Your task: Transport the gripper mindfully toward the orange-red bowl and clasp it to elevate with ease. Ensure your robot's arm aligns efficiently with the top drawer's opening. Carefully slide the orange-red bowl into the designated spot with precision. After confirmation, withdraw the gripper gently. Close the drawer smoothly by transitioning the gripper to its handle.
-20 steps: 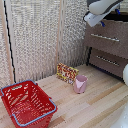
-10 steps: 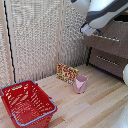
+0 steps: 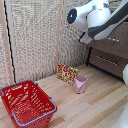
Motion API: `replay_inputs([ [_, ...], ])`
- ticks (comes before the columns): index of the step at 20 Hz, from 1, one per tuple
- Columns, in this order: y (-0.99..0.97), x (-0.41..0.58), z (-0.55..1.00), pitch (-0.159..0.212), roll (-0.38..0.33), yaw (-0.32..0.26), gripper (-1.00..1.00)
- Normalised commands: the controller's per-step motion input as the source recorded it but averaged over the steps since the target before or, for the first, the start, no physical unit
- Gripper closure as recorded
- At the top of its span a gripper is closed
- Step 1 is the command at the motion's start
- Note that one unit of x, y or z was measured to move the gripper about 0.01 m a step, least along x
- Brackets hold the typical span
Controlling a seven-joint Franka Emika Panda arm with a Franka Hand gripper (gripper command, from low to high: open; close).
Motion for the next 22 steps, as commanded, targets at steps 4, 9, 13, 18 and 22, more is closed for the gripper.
replay_inputs([
  [4, -0.06, 0.004, -0.13, 0.264, -0.119, 0.156, -1.00],
  [9, -0.29, 0.074, -0.15, 0.112, -0.014, 0.172, -1.00],
  [13, -0.42, 0.144, 0.10, 0.007, 0.065, 0.126, 1.00],
  [18, -0.06, -0.026, 0.26, -0.125, 0.019, -0.041, 1.00],
  [22, 0.01, -0.117, 0.03, -0.054, 0.000, -0.043, 1.00],
])
